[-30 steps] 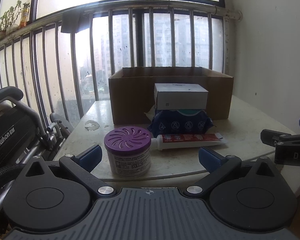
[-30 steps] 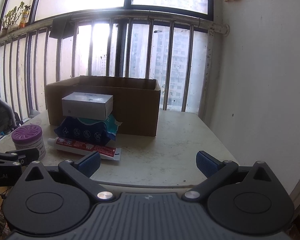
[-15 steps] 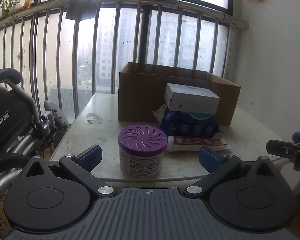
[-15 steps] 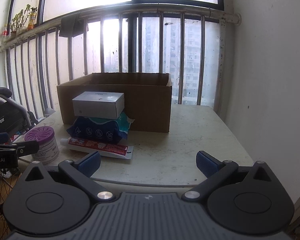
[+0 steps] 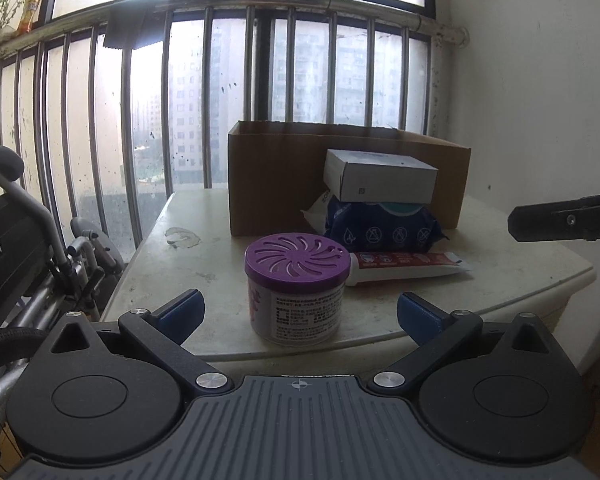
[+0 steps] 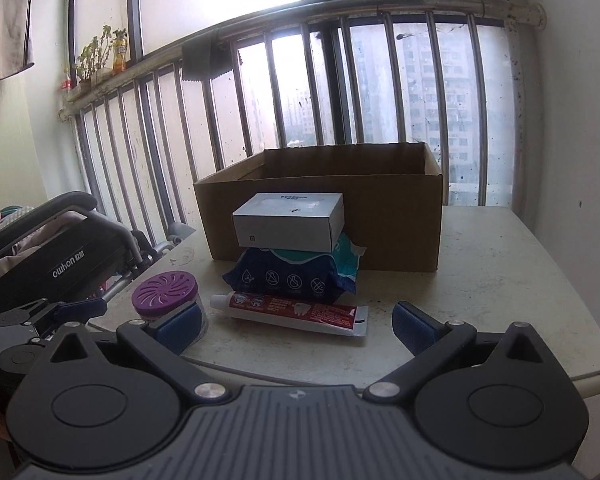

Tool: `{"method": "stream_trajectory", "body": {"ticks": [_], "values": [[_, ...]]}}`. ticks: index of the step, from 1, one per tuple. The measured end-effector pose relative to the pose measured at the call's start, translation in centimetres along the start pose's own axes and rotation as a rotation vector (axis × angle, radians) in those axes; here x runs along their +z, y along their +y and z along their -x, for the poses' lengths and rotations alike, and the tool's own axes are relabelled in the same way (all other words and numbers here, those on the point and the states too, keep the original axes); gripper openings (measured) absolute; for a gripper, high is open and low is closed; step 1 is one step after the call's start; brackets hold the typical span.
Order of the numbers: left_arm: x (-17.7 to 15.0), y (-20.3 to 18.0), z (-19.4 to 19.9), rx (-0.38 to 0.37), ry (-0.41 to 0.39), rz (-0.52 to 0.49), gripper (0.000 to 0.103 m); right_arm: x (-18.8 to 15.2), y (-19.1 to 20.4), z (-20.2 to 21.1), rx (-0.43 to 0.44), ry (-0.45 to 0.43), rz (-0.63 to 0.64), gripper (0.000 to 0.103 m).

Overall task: Organize objects
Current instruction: 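Move the left gripper to the purple-lidded canister and close on it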

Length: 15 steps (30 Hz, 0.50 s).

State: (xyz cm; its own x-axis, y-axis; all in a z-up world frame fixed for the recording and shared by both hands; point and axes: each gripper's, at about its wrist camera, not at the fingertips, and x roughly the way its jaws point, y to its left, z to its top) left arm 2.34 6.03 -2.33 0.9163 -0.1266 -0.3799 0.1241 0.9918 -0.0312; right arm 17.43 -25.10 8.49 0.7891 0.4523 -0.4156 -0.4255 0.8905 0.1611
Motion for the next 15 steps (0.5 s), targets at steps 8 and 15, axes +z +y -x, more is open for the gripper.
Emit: {"method": "stream_trajectory", "body": {"ticks": [8,15], "values": [[-0.1,-0.1,-0.6,-0.015,-0.014,-0.012,0.1,1.1,0.2,-1.3,0.066,0.004,-0.002,0.103],[-0.2,0.7,-2.2,-0.02,0.027,0.024,0.1,1.2,1.5,-3.1,0.079,0.053,0.043,0.098]]}}
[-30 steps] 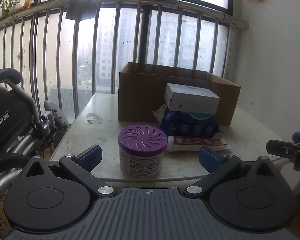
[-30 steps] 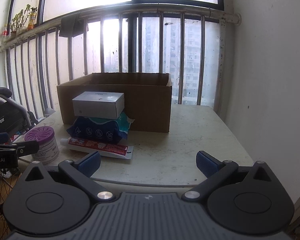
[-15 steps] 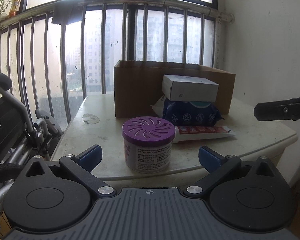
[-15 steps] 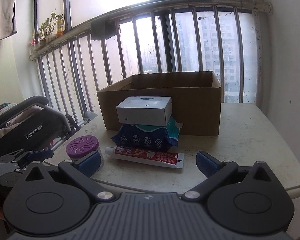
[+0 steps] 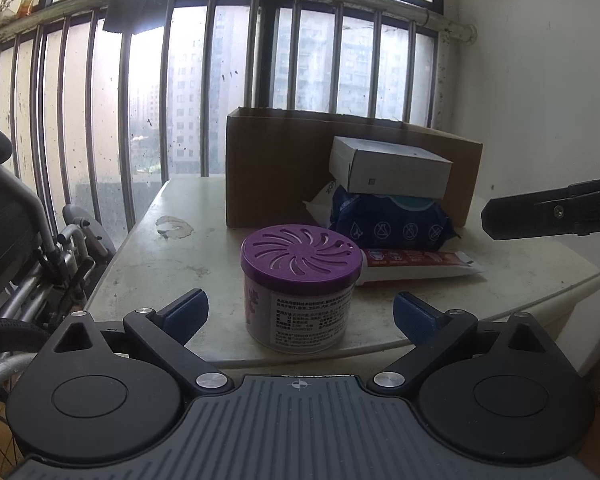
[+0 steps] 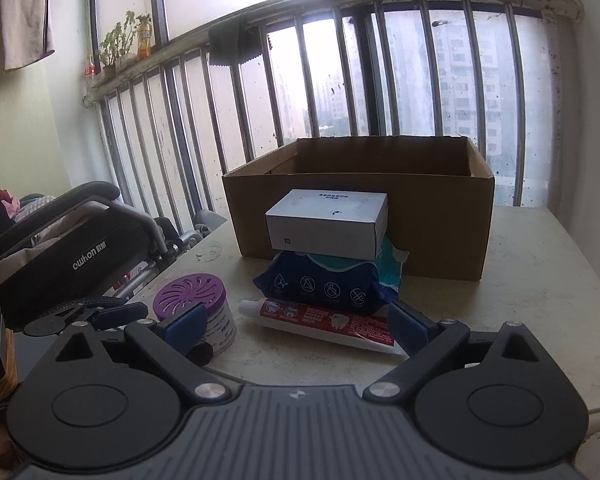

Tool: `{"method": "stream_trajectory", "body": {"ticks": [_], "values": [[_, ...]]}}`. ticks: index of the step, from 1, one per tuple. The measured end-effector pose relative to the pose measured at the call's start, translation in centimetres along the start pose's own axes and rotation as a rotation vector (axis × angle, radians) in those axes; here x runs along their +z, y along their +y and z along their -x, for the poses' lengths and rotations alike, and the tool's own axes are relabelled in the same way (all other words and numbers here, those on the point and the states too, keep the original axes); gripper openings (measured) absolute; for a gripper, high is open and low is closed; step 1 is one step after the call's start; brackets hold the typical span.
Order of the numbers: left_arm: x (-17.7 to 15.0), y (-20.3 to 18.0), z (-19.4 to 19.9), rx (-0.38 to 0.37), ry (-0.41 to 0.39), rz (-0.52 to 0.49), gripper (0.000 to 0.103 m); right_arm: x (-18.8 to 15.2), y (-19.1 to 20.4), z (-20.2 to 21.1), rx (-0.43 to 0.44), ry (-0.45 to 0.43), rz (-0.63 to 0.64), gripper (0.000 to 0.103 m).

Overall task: Organize objects
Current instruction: 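Move the left gripper to the purple-lidded canister and close on it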

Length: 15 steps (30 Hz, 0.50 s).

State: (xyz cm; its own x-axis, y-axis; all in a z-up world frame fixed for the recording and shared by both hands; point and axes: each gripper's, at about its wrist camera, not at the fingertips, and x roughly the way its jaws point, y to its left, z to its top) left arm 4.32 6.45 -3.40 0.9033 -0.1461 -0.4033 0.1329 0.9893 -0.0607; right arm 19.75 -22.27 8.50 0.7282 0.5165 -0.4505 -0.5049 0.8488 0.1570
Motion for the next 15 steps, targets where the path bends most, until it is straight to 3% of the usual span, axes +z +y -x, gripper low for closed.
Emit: {"method": "stream_trajectory", "body": {"ticks": [6,15], "values": [[-0.5,0.4,-0.9,-0.004,0.017,-0.011,0.1,0.2,0.9,-1.3,0.077,0.023,-0.009,0.092],[-0.6,0.4,-1.7,-0.018,-0.018,-0.023,0.1,0.6,1.7,-2.7,0.15,0.041,-0.038,0.081]]}}
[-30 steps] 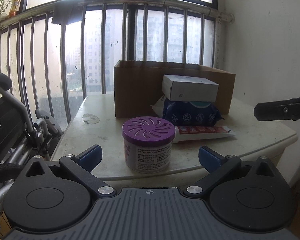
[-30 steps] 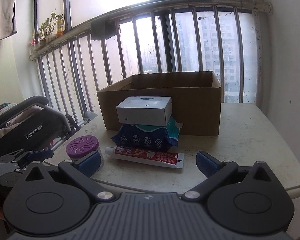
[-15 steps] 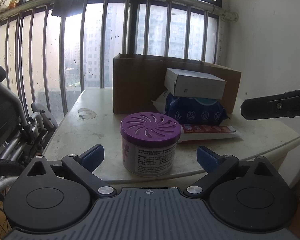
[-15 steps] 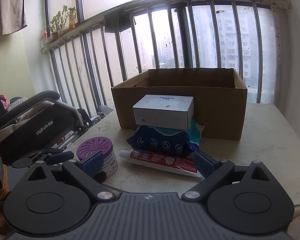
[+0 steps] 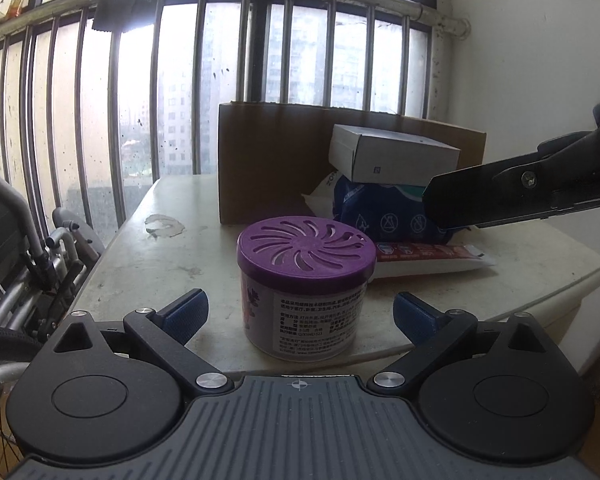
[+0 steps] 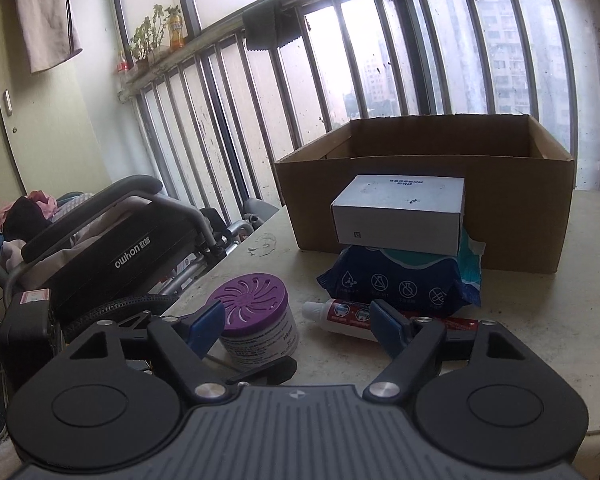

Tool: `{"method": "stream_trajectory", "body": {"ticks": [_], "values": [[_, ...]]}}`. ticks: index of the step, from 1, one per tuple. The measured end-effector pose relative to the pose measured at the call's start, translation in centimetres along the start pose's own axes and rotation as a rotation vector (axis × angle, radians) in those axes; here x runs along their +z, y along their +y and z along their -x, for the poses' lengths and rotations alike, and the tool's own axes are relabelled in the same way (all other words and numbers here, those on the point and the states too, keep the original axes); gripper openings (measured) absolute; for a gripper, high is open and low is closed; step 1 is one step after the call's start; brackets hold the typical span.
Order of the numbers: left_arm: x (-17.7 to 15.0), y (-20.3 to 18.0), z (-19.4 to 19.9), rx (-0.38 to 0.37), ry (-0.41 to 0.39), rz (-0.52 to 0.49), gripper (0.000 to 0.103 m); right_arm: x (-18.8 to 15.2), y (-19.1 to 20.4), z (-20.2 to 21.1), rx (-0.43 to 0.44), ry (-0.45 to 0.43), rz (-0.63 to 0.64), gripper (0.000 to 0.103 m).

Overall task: Organize objects
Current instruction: 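Move the left gripper to the purple-lidded canister and close on it, then lift the purple-lidded canister with the left gripper toward the cardboard box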

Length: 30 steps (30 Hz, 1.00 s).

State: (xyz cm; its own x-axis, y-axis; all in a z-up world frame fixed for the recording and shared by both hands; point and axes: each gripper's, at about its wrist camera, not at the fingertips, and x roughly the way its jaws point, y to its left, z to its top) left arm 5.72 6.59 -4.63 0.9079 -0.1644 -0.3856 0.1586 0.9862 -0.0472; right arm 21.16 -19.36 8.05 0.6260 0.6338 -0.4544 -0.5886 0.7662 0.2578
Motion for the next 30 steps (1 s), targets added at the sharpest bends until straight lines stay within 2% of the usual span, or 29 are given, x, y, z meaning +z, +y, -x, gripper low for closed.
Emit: {"method": "stream_trajectory", "body": {"ticks": [4,8,12,17,24,27,29,30], "values": [[0.0,0.1,-0.6,-0.032,0.003,0.016,0.099,-0.1,0.1,-0.4,0.015,0.007,-0.004,0.081],[0.0,-0.2,-1.1,-0.036,0.002,0.006,0.09,-0.2,-0.2,-0.6,0.003,0.01,-0.017,0.081],[0.1,-0.5,-1.4,-0.041,0.008,-0.001,0.087,-0.1,-0.3,-0.5,0.003,0.01,-0.03,0.081],[0.5,-0.5,-1.5,-0.05,0.016,0.001,0.067,-0.3,-0.1,-0.2,0.0,0.001,-0.033,0.083],[0.3,-0.6,-0.9,-0.054,0.017,0.008,0.066,-0.2,-0.1,0.0,-0.016,-0.001,-0.018,0.088],[0.3,-0.3,-0.8,-0.065,0.017,0.021,0.066,-0.1,0.0,-0.1,-0.002,0.002,-0.007,0.095],[0.3,-0.2,-0.6,-0.07,0.019,0.025,0.066,0.1,0.2,-0.4,0.011,0.011,0.008,0.103],[0.3,-0.1,-0.6,-0.069,0.02,0.026,0.066,0.1,0.4,-0.7,0.017,0.015,0.019,0.103]]}}
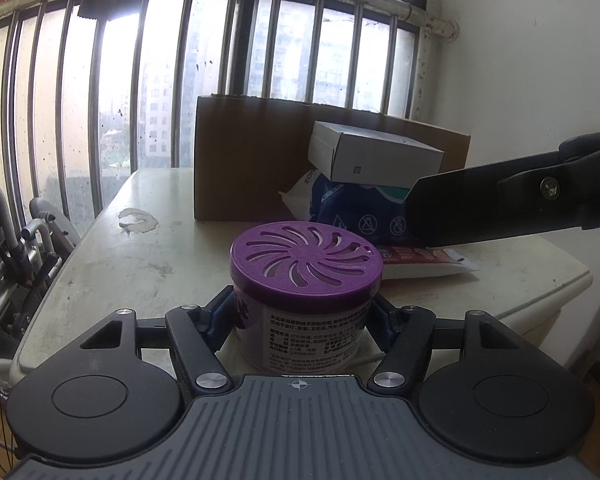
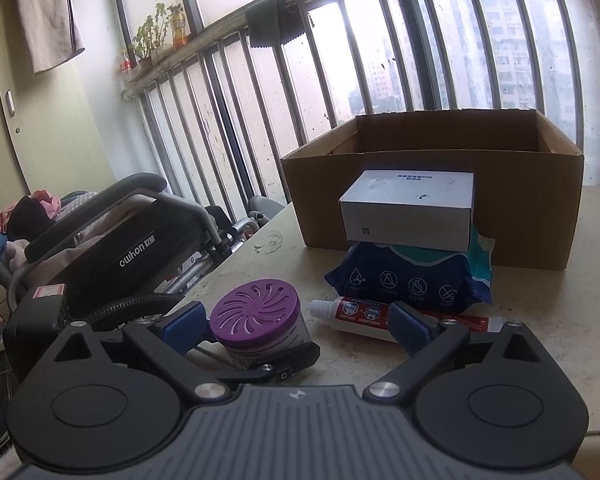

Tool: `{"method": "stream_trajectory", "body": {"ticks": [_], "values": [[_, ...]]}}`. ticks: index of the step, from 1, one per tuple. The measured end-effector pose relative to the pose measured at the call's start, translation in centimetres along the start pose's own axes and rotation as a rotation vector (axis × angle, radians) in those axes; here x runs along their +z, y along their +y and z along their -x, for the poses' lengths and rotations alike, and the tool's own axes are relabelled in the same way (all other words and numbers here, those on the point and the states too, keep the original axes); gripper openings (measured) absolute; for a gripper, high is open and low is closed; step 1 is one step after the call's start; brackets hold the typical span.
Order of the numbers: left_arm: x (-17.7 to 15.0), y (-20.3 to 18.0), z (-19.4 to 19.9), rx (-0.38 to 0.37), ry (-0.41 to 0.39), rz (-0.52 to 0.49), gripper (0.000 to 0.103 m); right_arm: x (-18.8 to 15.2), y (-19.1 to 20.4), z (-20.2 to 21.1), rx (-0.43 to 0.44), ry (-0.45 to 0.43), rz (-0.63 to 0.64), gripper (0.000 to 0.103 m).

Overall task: Organize objects
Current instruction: 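Lift the purple-lidded canister with the left gripper toward the cardboard box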

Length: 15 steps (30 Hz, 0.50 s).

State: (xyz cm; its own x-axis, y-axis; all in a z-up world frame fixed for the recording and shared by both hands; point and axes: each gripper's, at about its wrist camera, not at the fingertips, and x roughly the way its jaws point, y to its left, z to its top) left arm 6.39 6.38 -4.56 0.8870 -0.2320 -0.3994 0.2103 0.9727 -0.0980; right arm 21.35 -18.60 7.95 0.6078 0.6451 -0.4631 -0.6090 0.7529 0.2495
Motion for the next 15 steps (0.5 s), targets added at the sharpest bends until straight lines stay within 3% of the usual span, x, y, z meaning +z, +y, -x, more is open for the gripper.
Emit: {"method": "stream_trajectory", "body": {"ticks": [7,11,15], "values": [[0.1,0.6,0.2,-0.011,0.002,0.036,0.068,-0.2,0.6,-1.5,0.048,0.04,0.004,0.103],[0.0,0.7,0.5,0.0,-0.025,0.02,0.082,-0.4,0.5,-1.8,0.051,0.048,-0.002,0.103],[-0.1,0.7,0.8,-0.004,-0.045,0.012,0.084,-0.3,0.3,-2.0,0.068,0.056,-0.006,0.103]]}}
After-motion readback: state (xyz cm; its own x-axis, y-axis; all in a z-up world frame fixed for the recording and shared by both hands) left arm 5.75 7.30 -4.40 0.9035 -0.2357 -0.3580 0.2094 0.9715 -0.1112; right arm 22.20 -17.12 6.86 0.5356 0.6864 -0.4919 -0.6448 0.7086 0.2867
